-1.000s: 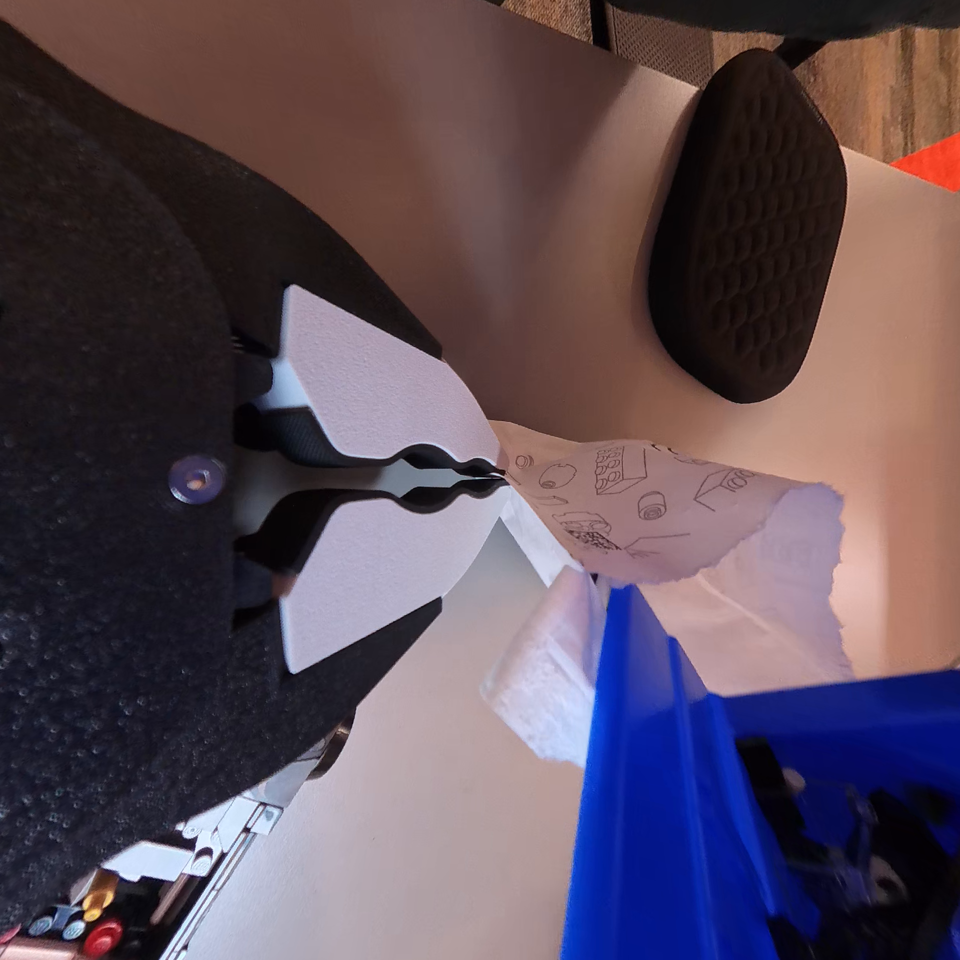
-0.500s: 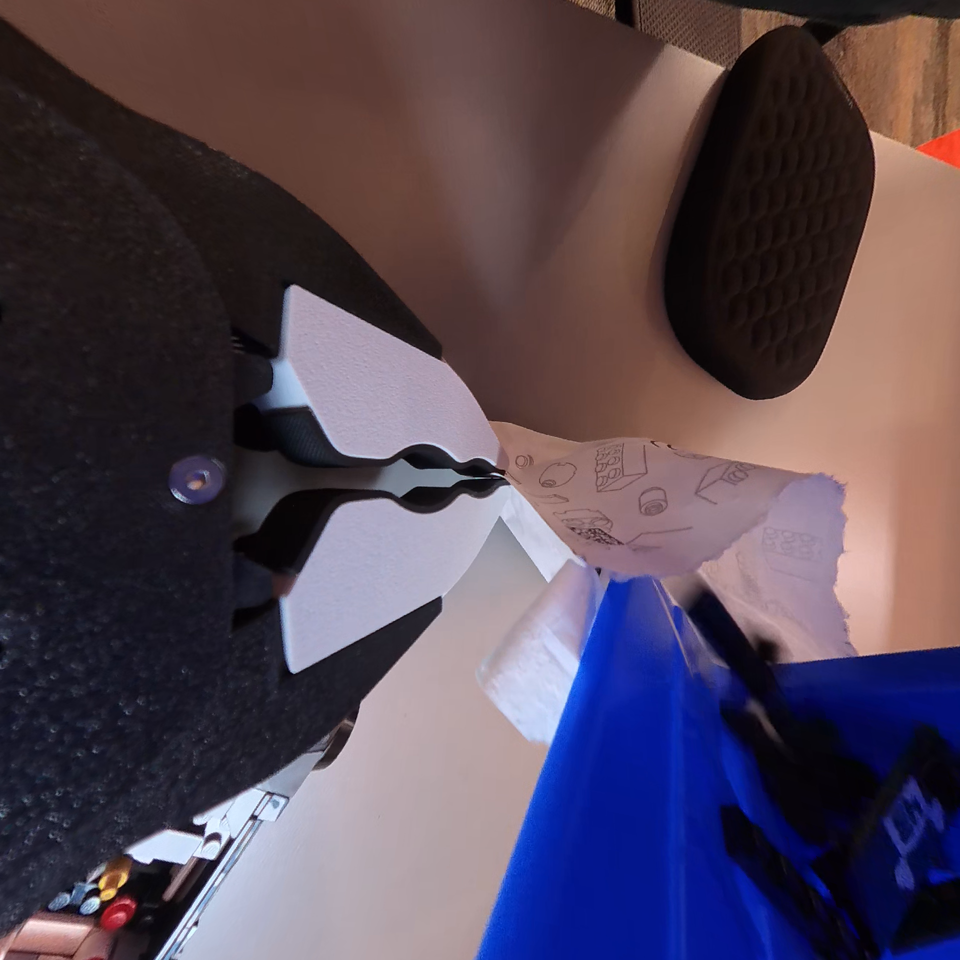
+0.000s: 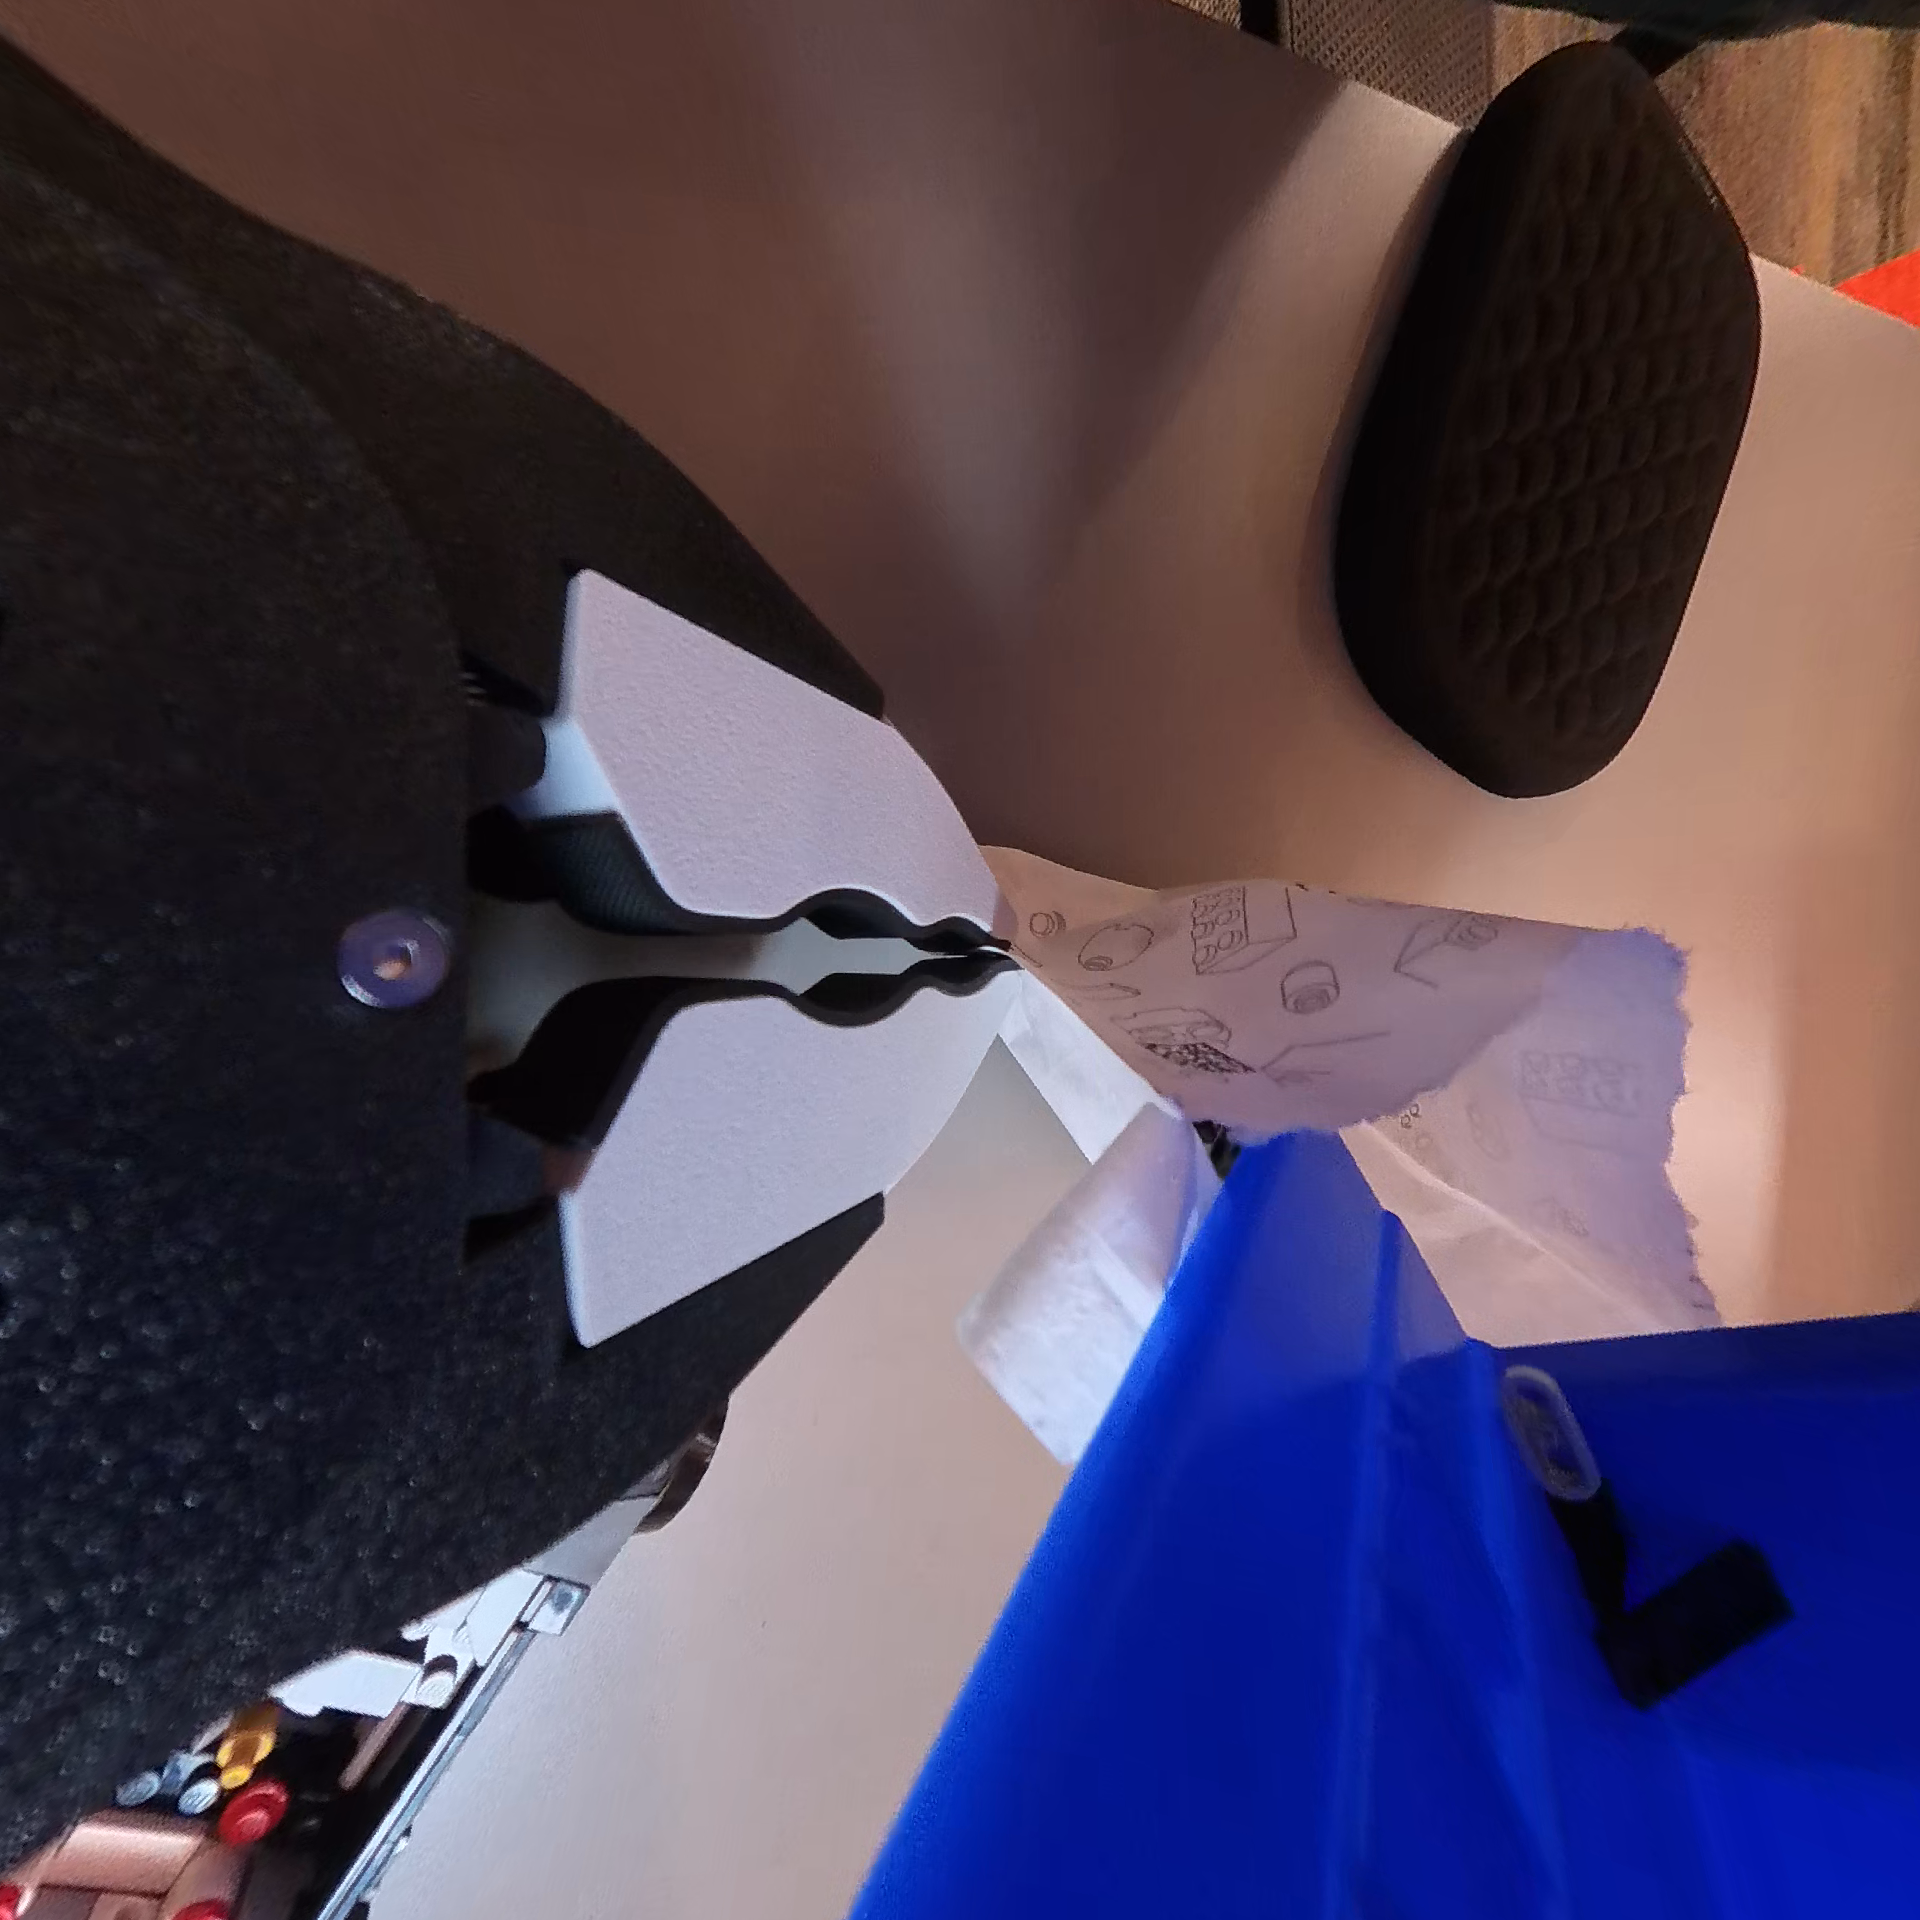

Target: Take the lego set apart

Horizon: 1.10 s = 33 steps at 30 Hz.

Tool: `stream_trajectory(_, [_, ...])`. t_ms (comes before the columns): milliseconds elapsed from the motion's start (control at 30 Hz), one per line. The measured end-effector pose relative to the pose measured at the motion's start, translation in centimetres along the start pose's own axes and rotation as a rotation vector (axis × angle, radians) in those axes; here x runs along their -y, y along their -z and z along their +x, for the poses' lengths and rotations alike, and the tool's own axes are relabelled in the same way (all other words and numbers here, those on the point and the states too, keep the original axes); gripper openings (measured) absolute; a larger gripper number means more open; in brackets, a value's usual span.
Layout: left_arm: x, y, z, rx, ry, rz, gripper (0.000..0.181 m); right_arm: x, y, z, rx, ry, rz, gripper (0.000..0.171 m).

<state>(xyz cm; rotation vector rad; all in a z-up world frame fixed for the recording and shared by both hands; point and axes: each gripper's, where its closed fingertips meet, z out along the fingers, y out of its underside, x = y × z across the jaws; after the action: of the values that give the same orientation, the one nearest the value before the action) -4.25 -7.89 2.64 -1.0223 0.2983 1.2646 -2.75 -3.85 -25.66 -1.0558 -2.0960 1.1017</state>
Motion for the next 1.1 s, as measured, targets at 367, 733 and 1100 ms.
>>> stream_trajectory(367, [1.6, 0.2, -0.1, -0.004, -0.057, 0.087, 0.005, 0.0, 0.0, 0.0, -0.003, -0.001, 0.006, 0.0])
stream_trajectory(733, [-0.4, -1.7, -1.2, -0.031, -0.018, -0.018, 0.006, -0.1, 0.2, 0.0, -0.007, 0.012, 0.004, 0.0])
stream_trajectory(1100, [-15.8, -4.6, -13.0, -0.064, 0.245, -0.736, 0.005, -1.1, 2.2, -1.0, 0.021, 0.117, -0.047, 0.0])
